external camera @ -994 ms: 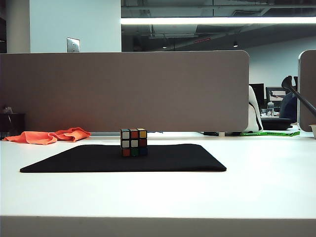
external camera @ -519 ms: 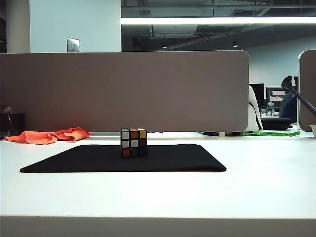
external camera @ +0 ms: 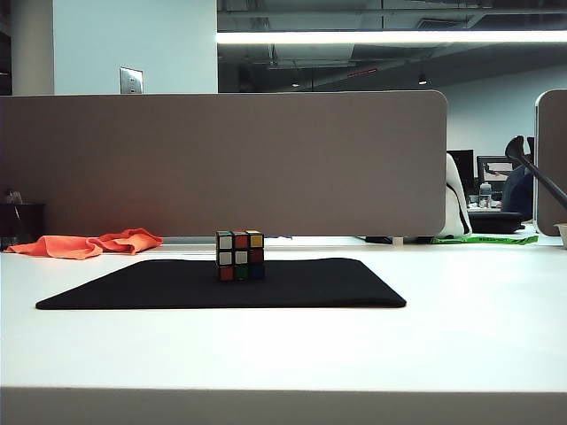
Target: Pick up the cube on the right side of the mouse pad, then place it in the center of the mouse pad.
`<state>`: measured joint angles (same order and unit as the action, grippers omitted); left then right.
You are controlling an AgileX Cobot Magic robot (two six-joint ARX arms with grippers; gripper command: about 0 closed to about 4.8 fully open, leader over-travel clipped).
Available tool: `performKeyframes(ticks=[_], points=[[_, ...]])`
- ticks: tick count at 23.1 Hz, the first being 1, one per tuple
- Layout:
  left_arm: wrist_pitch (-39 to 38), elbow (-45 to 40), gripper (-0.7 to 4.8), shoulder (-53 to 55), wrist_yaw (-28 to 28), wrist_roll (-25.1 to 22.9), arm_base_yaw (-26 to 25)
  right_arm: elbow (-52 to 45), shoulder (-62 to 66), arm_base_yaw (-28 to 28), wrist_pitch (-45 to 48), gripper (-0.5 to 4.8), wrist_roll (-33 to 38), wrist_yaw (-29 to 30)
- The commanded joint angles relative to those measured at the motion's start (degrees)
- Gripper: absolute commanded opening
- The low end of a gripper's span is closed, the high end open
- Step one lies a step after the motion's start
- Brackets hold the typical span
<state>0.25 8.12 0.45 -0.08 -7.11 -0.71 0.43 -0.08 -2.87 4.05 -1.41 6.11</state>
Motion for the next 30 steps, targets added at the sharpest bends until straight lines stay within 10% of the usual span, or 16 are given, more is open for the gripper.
performKeyframes(ticks=[1,30], points=[[0.68,0.24,-0.05,0.04,0.09,-0.35,0.02,-0.09,-0.04,0.00,0.87,-0.06,-0.09,0.24],[-3.37,0.24,-0.05,0.04,0.09,3.50,0.02,-0.09,-0.04,-0.04,-1.25,-0.05,1.77,0.20]])
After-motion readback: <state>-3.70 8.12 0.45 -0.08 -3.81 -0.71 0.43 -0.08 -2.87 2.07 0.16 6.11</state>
